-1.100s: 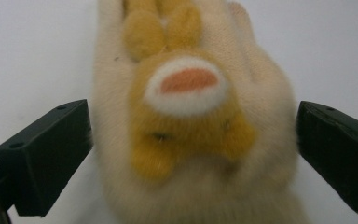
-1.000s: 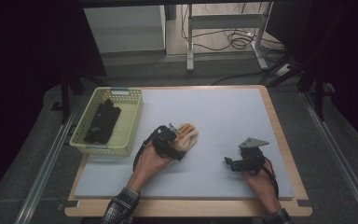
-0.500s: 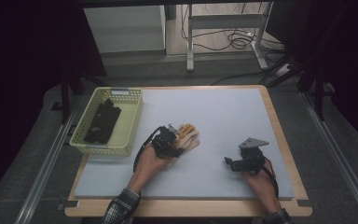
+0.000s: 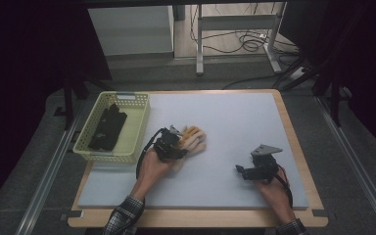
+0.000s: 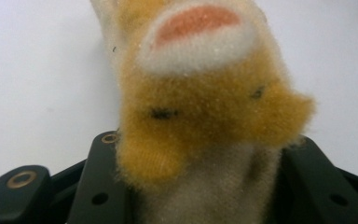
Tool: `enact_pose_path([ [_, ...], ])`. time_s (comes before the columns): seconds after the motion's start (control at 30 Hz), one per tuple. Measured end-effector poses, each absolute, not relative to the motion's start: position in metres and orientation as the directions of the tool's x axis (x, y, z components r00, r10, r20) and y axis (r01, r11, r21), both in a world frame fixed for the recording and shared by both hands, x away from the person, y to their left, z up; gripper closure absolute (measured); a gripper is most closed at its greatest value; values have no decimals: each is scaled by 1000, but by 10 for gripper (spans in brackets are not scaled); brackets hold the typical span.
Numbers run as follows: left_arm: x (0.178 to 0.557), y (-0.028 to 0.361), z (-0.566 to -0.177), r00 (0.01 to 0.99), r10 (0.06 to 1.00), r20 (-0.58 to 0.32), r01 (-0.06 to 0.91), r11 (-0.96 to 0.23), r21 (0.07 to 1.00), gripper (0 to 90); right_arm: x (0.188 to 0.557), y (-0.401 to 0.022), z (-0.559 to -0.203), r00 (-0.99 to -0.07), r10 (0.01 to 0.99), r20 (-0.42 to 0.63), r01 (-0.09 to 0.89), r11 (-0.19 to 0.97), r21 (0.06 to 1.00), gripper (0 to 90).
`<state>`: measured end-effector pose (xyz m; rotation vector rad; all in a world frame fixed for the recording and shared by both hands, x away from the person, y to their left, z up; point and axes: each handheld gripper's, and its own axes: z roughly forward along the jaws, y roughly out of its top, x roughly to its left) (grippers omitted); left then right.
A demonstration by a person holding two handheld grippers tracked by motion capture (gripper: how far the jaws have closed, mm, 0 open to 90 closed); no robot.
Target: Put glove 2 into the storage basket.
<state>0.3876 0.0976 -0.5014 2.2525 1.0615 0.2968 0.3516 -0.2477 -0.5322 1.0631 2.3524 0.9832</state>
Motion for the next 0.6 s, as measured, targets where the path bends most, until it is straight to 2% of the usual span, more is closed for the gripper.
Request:
enact_pose_path([
  [0.6,397,128,-443,600,799,-30,618,-440,651,554,352,-248,-532,-644,764,-51,500,470,728,169],
])
